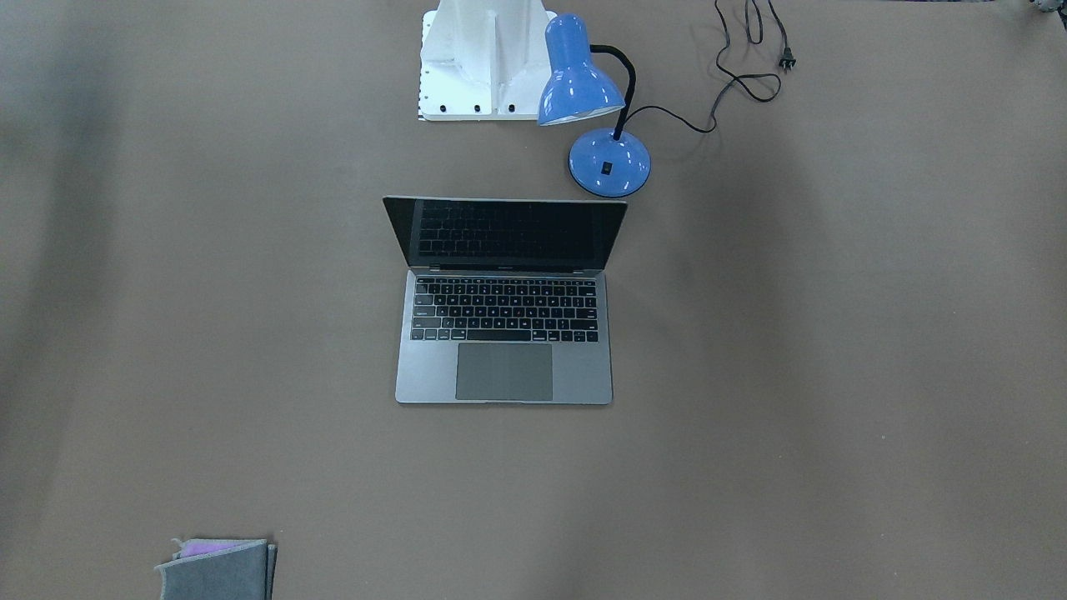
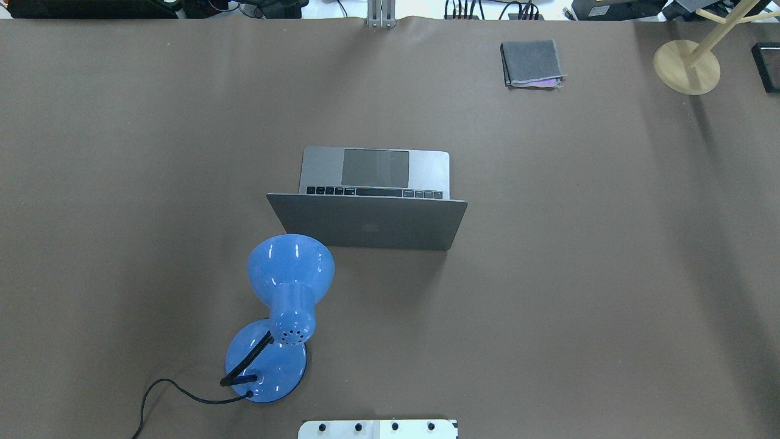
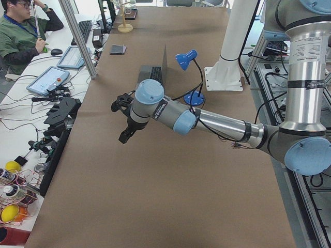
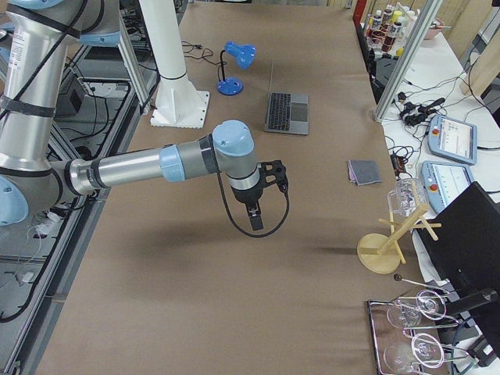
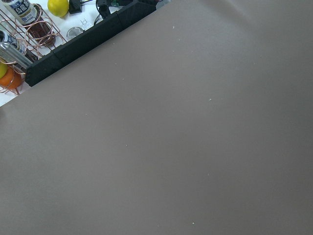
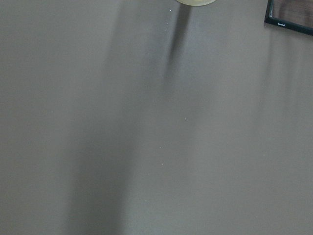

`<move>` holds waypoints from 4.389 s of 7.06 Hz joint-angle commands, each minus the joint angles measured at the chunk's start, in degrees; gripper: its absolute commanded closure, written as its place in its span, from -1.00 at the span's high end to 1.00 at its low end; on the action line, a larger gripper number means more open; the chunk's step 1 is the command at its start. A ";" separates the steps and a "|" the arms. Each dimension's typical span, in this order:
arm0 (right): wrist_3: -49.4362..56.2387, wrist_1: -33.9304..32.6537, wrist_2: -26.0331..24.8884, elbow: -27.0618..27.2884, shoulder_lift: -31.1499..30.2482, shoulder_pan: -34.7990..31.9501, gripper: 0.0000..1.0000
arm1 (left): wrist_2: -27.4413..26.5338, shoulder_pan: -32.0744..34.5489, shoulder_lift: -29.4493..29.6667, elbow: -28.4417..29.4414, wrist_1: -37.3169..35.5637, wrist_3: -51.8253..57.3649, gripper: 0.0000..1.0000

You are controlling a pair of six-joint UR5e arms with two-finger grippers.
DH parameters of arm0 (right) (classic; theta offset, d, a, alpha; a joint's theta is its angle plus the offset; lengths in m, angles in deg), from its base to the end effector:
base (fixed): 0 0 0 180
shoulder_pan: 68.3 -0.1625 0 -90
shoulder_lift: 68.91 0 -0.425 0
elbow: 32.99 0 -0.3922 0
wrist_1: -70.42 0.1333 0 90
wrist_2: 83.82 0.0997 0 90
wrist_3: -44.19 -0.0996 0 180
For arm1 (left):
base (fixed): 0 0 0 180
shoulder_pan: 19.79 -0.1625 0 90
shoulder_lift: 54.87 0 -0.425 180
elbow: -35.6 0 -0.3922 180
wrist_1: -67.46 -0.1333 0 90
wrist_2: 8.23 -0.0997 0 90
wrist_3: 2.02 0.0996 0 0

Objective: Close laptop

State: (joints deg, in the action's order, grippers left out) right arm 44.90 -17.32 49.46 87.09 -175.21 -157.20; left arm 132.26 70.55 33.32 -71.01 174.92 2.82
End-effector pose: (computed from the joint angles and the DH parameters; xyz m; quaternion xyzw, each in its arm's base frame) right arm 0.0578 -0.3787 0.5191 0.1284 -0.3656 -0.0660 0.9195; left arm -0.0593 -0.4836 0.4875 0.2695 0.3979 0.1525 0.8636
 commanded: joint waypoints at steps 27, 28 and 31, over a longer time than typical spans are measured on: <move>-89.66 11.72 -24.28 0.52 39.58 57.44 -1.00 | 1.27 -44.73 22.11 -0.17 19.19 -77.61 -1.00; -89.66 11.72 -24.64 -0.54 39.94 56.74 -1.00 | 1.27 -44.81 22.28 -0.09 19.10 -77.79 -1.00; -89.57 11.72 -24.65 -3.35 41.08 56.04 -1.00 | -2.76 -47.62 23.69 0.27 19.01 -78.76 -1.00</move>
State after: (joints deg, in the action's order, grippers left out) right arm -44.69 -5.56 24.84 84.61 -134.72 -100.74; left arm 130.69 23.76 56.68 -70.84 194.00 -75.82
